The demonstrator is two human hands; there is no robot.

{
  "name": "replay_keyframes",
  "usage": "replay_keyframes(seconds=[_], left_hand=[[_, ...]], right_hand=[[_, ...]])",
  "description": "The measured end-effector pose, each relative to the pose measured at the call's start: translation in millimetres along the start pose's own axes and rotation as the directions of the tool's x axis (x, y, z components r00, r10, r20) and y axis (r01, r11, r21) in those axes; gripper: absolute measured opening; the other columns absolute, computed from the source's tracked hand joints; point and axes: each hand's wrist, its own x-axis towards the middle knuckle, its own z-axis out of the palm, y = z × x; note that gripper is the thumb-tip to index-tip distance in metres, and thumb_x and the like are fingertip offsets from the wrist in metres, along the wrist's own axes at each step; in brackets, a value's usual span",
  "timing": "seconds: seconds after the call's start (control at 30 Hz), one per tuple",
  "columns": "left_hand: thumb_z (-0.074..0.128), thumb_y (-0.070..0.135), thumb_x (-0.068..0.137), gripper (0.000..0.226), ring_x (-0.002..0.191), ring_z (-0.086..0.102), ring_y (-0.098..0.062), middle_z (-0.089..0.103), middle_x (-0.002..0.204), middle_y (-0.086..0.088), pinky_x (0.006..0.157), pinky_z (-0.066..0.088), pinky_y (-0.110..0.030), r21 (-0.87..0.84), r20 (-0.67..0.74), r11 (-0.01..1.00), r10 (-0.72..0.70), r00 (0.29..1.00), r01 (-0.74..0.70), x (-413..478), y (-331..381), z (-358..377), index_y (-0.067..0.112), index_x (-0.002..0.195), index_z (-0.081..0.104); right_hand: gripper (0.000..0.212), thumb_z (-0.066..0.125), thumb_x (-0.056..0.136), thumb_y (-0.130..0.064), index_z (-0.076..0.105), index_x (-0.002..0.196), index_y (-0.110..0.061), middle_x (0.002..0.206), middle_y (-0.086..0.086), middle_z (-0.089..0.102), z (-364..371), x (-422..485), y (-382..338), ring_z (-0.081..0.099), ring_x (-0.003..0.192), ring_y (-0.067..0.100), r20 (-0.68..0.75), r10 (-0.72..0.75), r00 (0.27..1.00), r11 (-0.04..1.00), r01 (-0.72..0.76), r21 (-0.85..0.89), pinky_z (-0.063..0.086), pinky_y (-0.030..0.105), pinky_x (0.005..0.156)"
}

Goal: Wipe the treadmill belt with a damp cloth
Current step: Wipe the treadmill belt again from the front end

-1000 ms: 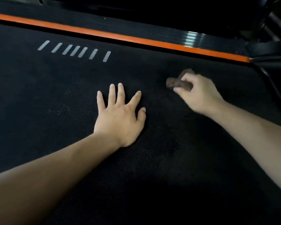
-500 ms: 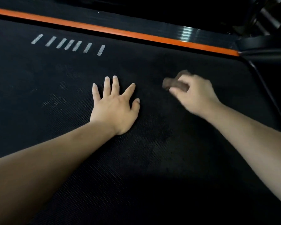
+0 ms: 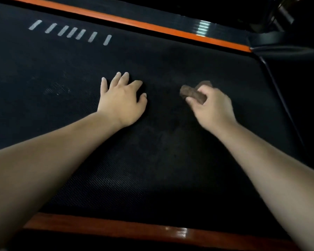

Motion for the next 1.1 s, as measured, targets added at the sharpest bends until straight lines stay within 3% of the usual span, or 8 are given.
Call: replay_keyframes(seconds=[0.2,0.27,0.4,0.5,0.6,0.77,1.0,1.1], left_hand=[[0.041,0.044,0.104,0.055,0.159,0.003,-0.029,0.017,0.171,-0.012,0.127,-0.003,-0.056,-0.037,0.026,0.999,0.029,0.999,-0.028,-43.0,10.8,4.8,0.028,0.156,0.038],[0.035,0.046,0.105,0.058,0.159,-0.001,-0.029,0.011,0.172,-0.011,0.127,-0.005,-0.053,-0.003,0.018,0.999,0.047,0.999,-0.047,-57.0,10.6,10.8,0.029,0.160,0.031],[0.029,0.046,0.106,0.058,0.159,-0.002,-0.028,0.009,0.172,-0.011,0.127,-0.006,-0.052,0.033,0.009,0.997,0.065,0.998,-0.065,-64.6,10.4,15.4,0.029,0.161,0.028],[0.028,0.045,0.106,0.058,0.159,-0.003,-0.030,0.009,0.172,-0.013,0.127,-0.006,-0.054,0.050,0.011,0.997,0.066,0.998,-0.067,-63.4,12.7,15.4,0.027,0.161,0.028],[0.028,0.045,0.106,0.058,0.159,-0.003,-0.030,0.009,0.172,-0.014,0.127,-0.005,-0.055,0.054,0.012,0.996,0.064,0.998,-0.064,-65.3,13.0,14.7,0.027,0.161,0.028],[0.029,0.044,0.106,0.057,0.159,-0.003,-0.030,0.009,0.172,-0.014,0.127,-0.005,-0.055,0.040,0.023,0.997,0.066,0.998,-0.067,-64.5,10.9,14.1,0.026,0.161,0.029],[0.032,0.048,0.105,0.053,0.158,-0.002,-0.039,0.012,0.170,-0.019,0.121,-0.007,-0.068,0.034,0.040,0.999,0.003,0.999,-0.004,-53.1,34.0,13.6,0.027,0.154,0.034],[0.028,0.053,0.105,0.058,0.158,-0.007,-0.038,0.006,0.171,-0.017,0.122,-0.009,-0.066,0.037,0.070,0.998,0.039,0.997,-0.041,-42.0,45.1,18.9,0.031,0.158,0.028]], right_hand=[[0.028,0.055,0.086,-0.057,0.066,0.090,-0.032,0.088,-0.008,0.059,-17.3,-125.5,-28.8,0.054,0.088,0.014,0.292,-0.347,0.891,0.935,0.301,0.189,0.039,0.038,0.085],[0.030,0.056,0.085,-0.057,0.067,0.087,-0.030,0.085,-0.005,0.061,-15.8,-116.4,-12.1,0.056,0.085,0.019,0.207,-0.382,0.901,0.924,0.377,0.065,0.040,0.040,0.079],[0.030,0.061,0.087,-0.056,0.068,0.090,-0.027,0.087,-0.002,0.063,-19.8,-79.2,12.0,0.062,0.086,0.025,0.023,-0.046,0.999,0.999,0.046,-0.002,0.049,0.045,0.083],[0.029,0.062,0.085,-0.058,0.065,0.082,-0.029,0.085,-0.011,0.058,-24.2,-132.2,-5.7,0.052,0.081,-0.001,0.150,-0.205,0.967,0.970,0.180,0.164,0.043,0.036,0.080],[0.019,0.063,0.083,-0.057,0.065,0.084,-0.038,0.087,-0.018,0.055,-34.7,-157.8,-1.3,0.045,0.087,-0.001,0.333,-0.355,0.873,0.929,0.291,0.227,0.033,0.033,0.084],[0.017,0.069,0.084,-0.050,0.065,0.084,-0.034,0.093,-0.007,0.061,-32.2,-121.4,22.6,0.055,0.091,0.017,0.069,-0.094,0.993,0.993,0.088,0.085,0.043,0.045,0.089],[0.028,0.058,0.082,-0.060,0.066,0.086,-0.034,0.090,-0.010,0.061,-34.2,-134.0,29.2,0.056,0.089,0.016,0.199,-0.278,0.940,0.959,0.262,0.105,0.035,0.037,0.083],[0.021,0.066,0.086,-0.052,0.066,0.094,-0.032,0.088,-0.007,0.058,-30.9,-60.1,52.4,0.060,0.089,0.023,-0.011,-0.017,1.000,0.999,0.017,0.033,0.048,0.045,0.090]])
